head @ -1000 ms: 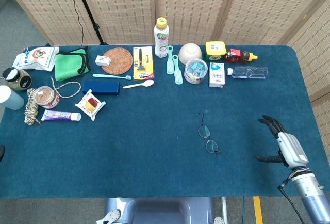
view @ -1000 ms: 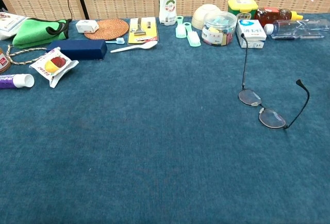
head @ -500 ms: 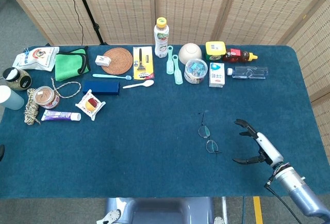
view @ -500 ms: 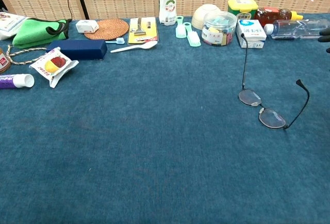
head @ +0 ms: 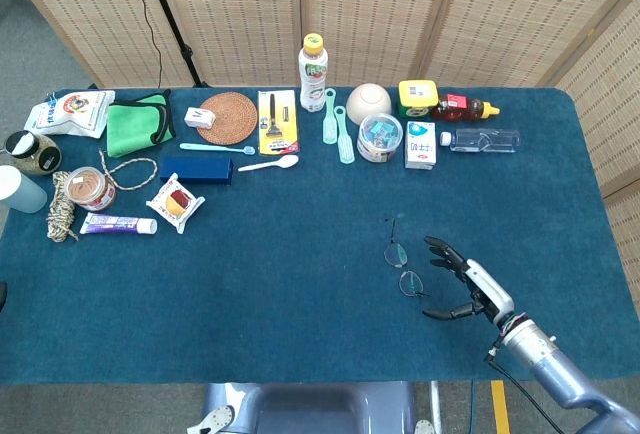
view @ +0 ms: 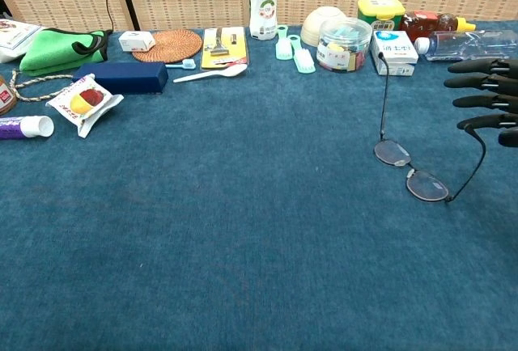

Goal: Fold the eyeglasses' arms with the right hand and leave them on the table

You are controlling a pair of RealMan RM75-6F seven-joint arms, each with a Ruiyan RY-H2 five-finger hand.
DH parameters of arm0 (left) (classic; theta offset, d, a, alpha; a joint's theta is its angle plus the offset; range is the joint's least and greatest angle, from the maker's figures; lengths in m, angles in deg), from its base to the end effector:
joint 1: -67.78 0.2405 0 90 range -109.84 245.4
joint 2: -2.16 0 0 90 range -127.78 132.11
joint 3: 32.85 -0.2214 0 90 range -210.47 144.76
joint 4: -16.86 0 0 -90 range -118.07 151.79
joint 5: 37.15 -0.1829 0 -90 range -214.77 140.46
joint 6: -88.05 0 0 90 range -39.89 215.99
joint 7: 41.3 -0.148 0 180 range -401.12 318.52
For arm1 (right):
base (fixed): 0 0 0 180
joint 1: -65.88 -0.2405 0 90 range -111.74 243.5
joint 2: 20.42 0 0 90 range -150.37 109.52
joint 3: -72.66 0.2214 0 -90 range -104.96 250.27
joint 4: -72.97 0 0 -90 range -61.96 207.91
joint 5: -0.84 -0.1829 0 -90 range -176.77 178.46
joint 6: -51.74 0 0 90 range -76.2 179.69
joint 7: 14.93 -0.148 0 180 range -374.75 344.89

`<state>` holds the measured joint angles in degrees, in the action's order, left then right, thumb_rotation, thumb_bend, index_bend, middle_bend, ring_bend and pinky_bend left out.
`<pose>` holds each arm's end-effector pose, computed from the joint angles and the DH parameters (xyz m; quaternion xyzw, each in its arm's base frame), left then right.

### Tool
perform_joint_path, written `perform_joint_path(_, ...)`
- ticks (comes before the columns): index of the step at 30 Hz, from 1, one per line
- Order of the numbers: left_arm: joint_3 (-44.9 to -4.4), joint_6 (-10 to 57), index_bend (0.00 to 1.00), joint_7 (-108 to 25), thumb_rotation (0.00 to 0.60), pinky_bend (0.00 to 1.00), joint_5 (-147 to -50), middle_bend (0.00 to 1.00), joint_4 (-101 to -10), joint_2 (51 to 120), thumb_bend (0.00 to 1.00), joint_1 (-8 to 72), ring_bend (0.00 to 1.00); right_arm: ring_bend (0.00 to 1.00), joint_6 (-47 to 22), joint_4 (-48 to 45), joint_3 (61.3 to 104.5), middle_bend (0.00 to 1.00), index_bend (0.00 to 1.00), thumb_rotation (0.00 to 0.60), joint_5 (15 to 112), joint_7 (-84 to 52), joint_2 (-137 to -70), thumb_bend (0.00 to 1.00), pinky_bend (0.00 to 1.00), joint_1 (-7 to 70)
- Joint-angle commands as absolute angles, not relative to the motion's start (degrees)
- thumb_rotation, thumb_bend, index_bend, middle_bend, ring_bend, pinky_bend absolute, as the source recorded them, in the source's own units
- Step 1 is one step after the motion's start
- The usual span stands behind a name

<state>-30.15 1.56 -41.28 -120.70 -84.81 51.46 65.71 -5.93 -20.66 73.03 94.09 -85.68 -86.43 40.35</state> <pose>-0.2651 0.1653 0.2305 -0.5856 -0.3726 -0.3485 0.6299 -0.2040 -0.2376 0.0831 0.4307 -0.7557 0.4799 0.1149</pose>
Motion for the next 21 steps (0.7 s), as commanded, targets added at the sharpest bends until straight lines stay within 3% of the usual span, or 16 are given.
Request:
perform_joint_path(1, -30.22, 1.57, 0.09, -41.19, 0.565, 0.0, -120.77, 0.1, -84.74, 51.41, 0.44, 65.75, 0.1, 0.0, -5.94, -20.03, 72.92, 0.0, 0.05, 0.6, 93.53, -85.02, -87.91, 0.0, 0.09, 39.94)
perform_joint_path(12, -30.39, 1.14, 0.09, -40.03, 0.564, 0.0, -120.68, 0.1, -84.04, 51.14, 0.44, 66.26, 0.1, 0.0, -6.79, -18.03, 74.44, 0.0, 0.0, 0.6, 89.36, -80.5, -95.01, 0.0, 0.0, 39.51)
perform_joint_path(21, -30.45, 0.77, 0.09, -38.84, 0.564, 0.0, -120.37, 0.1, -83.17, 50.91, 0.44, 66.76, 0.1, 0.0, -7.24, -16.4, 74.78, 0.0, 0.0, 0.6, 87.77, -74.99, -99.68, 0.0, 0.0, 39.33)
